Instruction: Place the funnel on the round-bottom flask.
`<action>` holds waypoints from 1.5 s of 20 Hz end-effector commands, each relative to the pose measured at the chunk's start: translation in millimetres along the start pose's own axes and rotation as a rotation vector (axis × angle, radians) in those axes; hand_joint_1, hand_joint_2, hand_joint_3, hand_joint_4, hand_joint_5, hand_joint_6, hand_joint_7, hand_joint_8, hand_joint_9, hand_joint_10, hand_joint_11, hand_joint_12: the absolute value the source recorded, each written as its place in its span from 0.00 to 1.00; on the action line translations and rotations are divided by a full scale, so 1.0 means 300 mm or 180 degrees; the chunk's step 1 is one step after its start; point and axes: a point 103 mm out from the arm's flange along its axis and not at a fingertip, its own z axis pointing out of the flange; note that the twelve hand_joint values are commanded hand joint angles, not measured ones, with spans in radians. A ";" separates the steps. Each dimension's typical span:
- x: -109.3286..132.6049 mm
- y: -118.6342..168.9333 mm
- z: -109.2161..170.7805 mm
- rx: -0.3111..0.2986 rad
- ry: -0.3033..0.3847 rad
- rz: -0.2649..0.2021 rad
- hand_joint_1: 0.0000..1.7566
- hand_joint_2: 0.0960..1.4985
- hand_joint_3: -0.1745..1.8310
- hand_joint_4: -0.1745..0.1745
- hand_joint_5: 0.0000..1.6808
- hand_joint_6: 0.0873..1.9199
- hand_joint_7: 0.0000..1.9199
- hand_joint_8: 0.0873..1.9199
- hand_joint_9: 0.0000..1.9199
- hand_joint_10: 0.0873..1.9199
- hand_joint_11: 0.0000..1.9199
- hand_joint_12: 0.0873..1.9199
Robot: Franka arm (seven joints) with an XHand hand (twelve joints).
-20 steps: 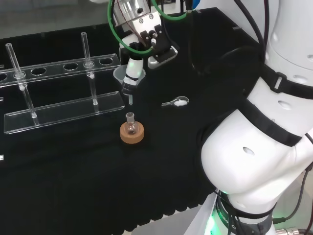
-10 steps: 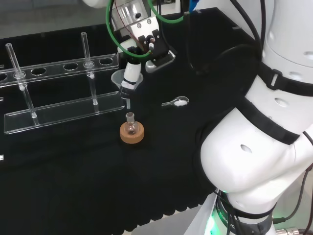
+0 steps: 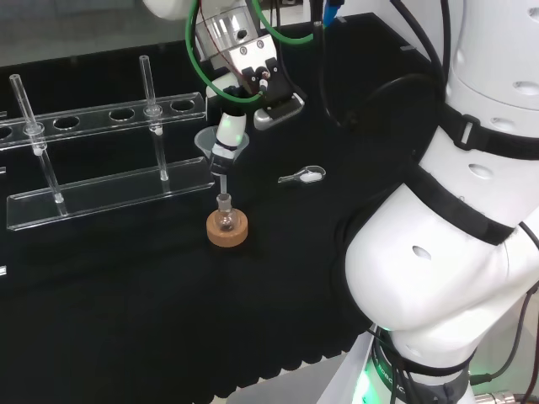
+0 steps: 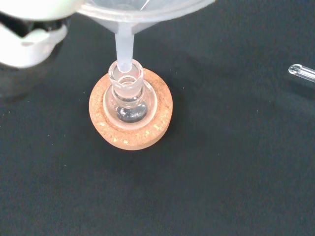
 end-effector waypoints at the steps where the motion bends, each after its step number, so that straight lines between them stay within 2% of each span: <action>1: 0.000 0.007 0.011 0.0039 0.0048 0.0012 0.54 0.29 0.45 0.84 0.60 0.28 0.65 0.28 0.42 0.16 0.00 0.68; 4: -0.026 0.008 0.033 0.0026 0.0120 0.0011 0.54 0.29 0.45 0.84 0.60 0.28 0.65 0.28 0.42 0.16 0.00 0.68; 9: 0.016 0.041 0.041 0.0079 0.0134 -0.0025 0.54 0.29 0.45 0.84 0.60 0.28 0.65 0.28 0.42 0.16 0.00 0.68; 14: -0.001 0.051 0.055 0.0071 0.0196 -0.0058 0.54 0.29 0.45 0.84 0.60 0.28 0.65 0.28 0.42 0.16 0.00 0.68; 23: -0.020 0.083 0.134 0.0190 0.0258 0.0047 0.54 0.29 0.45 0.83 0.60 0.27 0.65 0.28 0.42 0.16 0.00 0.68; 30: -0.011 0.108 0.158 0.0191 0.0348 0.0039 0.54 0.29 0.45 0.83 0.60 0.27 0.65 0.28 0.42 0.16 0.00 0.68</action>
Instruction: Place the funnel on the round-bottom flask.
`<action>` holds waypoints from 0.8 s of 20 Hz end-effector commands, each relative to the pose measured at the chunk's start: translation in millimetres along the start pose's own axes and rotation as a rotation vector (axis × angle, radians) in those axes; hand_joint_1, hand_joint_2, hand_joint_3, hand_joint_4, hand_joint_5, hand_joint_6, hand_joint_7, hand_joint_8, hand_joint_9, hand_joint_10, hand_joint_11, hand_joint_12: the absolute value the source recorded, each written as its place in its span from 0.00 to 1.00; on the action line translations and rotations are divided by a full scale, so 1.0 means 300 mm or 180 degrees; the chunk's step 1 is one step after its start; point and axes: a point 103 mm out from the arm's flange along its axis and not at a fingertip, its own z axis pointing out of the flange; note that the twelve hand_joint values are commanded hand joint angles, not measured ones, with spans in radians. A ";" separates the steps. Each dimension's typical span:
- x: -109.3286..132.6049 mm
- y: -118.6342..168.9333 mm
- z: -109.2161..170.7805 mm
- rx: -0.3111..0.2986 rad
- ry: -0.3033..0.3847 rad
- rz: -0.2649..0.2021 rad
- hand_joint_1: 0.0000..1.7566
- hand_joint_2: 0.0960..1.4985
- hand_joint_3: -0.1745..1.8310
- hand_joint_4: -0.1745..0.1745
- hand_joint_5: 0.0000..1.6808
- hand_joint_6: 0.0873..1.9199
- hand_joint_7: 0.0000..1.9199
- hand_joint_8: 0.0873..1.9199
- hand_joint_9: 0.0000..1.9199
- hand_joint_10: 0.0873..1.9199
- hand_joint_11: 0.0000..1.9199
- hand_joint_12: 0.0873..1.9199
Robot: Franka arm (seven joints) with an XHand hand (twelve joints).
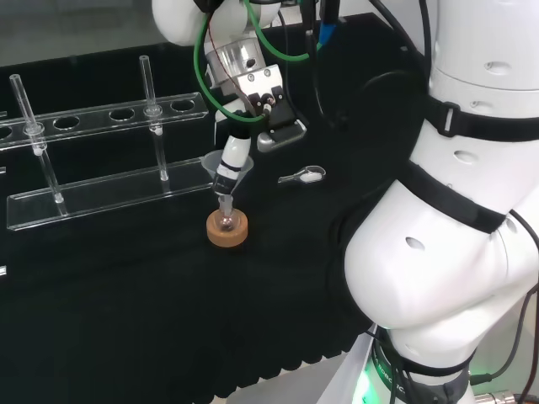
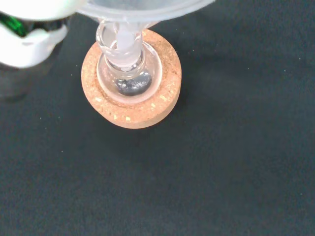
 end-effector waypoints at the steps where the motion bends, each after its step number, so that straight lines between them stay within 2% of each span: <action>1: 0.005 0.010 0.011 -0.0023 0.0072 -0.0017 0.54 0.29 0.45 0.83 0.60 0.27 0.65 0.28 0.42 0.16 0.00 0.68; 4: 0.002 0.010 0.015 -0.0029 0.0091 -0.0033 0.54 0.29 0.45 0.83 0.60 0.27 0.65 0.28 0.42 0.16 0.00 0.68; 6: -0.044 -0.003 0.018 -0.0049 0.0145 -0.0067 0.54 0.29 0.45 0.83 0.60 0.27 0.66 0.27 0.42 0.16 0.00 0.68; 8: -0.047 -0.004 0.018 -0.0045 0.0113 -0.0056 0.54 0.29 0.45 0.83 0.60 0.27 0.66 0.27 0.42 0.15 0.00 0.67; 14: 0.030 0.013 0.023 -0.0038 0.0034 -0.0022 0.54 0.29 0.45 0.83 0.60 0.27 0.66 0.27 0.42 0.15 0.00 0.67; 15: -0.011 0.001 0.025 -0.0048 0.0068 -0.0046 0.54 0.29 0.45 0.83 0.60 0.27 0.66 0.27 0.42 0.15 0.00 0.67; 16: -0.017 -0.001 0.027 -0.0046 0.0067 -0.0046 0.54 0.29 0.45 0.83 0.60 0.27 0.66 0.27 0.42 0.15 0.00 0.67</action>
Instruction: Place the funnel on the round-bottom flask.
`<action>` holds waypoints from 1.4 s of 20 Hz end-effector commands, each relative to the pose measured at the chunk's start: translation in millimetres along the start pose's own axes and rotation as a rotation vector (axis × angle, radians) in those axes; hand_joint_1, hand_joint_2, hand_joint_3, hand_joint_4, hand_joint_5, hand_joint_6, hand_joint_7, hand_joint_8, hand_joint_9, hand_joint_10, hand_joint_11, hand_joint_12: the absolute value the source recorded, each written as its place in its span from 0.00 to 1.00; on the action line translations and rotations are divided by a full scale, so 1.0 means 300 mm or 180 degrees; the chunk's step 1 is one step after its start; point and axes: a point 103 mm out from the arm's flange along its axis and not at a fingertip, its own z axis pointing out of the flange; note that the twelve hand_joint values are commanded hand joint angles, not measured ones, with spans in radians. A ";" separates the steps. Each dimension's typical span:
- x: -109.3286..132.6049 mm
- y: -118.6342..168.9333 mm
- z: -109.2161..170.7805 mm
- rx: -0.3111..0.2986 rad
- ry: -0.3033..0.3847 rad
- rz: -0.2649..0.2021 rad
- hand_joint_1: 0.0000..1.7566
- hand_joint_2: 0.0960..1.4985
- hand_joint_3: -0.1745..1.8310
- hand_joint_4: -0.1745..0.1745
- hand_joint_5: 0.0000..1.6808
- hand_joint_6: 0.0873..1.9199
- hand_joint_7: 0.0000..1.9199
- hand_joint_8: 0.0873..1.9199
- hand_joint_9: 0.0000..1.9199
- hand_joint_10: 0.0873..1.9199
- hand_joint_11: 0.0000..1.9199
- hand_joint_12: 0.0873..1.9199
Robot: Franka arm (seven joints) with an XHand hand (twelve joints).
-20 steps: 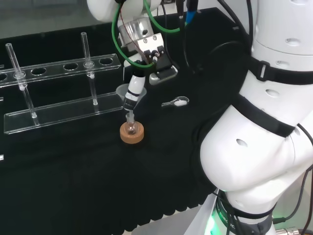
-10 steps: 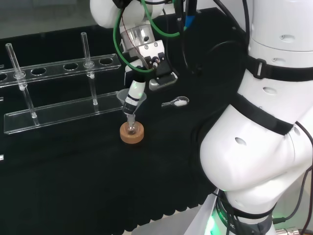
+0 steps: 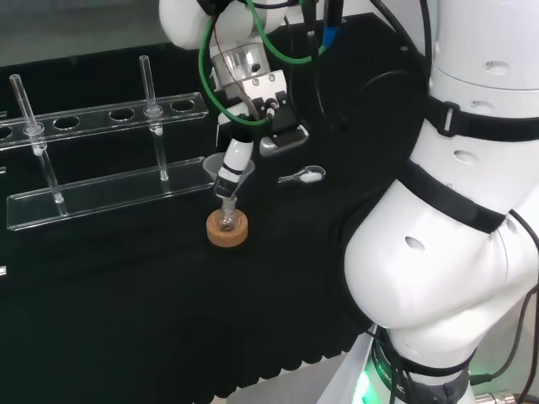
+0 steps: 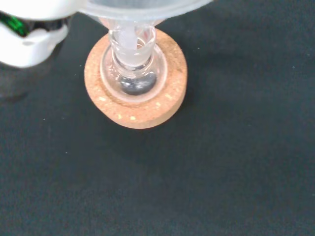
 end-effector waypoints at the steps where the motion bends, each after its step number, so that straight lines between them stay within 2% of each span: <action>1: -0.007 -0.006 0.010 -0.0007 0.0006 -0.0016 0.54 0.29 0.45 0.83 0.60 0.27 0.66 0.27 0.42 0.15 0.00 0.67; 4: 0.031 0.004 0.018 0.0009 0.0000 0.0003 0.54 0.29 0.45 0.83 0.60 0.27 0.66 0.27 0.42 0.15 0.00 0.67; 7: 0.013 0.003 0.025 0.0004 0.0039 0.0010 0.54 0.29 0.45 0.83 0.60 0.27 0.66 0.27 0.42 0.15 0.00 0.67; 9: -0.032 -0.010 0.031 -0.0023 0.0154 -0.0014 0.54 0.29 0.45 0.83 0.60 0.27 0.66 0.27 0.42 0.15 0.00 0.67; 16: -0.043 -0.021 0.060 -0.0055 0.0355 0.0021 0.54 0.29 0.45 0.83 0.60 0.27 0.66 0.27 0.42 0.15 0.00 0.67; 28: 0.003 -0.009 0.058 -0.0104 0.0392 -0.0003 0.54 0.29 0.45 0.83 0.60 0.27 0.65 0.27 0.42 0.15 0.00 0.67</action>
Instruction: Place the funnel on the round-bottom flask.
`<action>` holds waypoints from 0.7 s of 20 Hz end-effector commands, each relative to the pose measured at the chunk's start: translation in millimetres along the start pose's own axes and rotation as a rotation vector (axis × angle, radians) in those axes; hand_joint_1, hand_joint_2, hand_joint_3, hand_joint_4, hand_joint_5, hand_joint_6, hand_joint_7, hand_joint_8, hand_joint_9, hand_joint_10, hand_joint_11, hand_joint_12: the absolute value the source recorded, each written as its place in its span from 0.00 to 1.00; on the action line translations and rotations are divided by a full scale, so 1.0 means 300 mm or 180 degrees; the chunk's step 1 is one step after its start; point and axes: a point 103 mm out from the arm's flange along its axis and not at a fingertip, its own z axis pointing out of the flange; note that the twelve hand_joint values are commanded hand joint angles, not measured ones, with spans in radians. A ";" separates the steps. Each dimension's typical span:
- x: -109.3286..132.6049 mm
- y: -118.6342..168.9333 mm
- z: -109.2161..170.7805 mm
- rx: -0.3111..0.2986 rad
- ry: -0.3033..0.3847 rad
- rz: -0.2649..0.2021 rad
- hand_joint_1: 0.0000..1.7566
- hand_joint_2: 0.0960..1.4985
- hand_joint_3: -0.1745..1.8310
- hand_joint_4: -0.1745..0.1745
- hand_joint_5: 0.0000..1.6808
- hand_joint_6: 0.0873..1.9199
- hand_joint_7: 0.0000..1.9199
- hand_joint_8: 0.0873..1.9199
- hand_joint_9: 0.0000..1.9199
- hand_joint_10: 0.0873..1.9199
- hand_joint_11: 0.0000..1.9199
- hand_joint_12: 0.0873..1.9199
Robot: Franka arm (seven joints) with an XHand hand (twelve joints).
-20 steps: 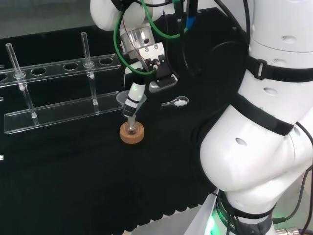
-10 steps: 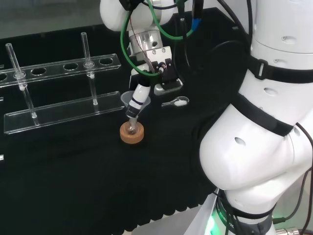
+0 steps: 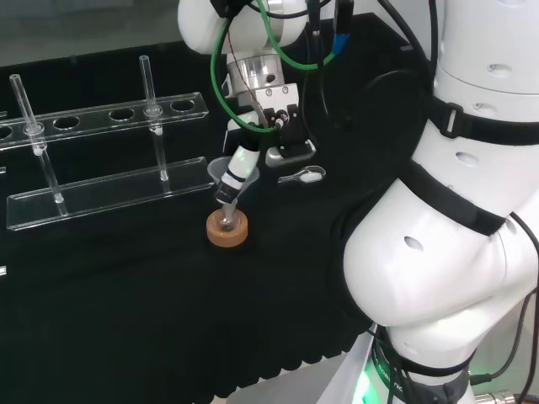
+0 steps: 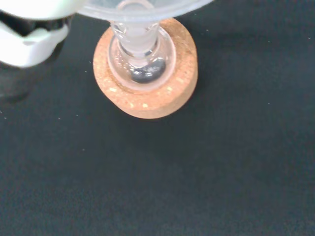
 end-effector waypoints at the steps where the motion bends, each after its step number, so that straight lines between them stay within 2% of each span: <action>1: 0.025 0.013 -0.004 -0.0032 0.0011 -0.0026 0.54 0.29 0.45 0.83 0.60 0.27 0.65 0.27 0.42 0.15 0.00 0.67; 14: 0.038 0.028 -0.006 -0.0014 0.0003 -0.0033 0.54 0.30 0.45 0.83 0.61 0.26 0.65 0.27 0.42 0.15 0.00 0.67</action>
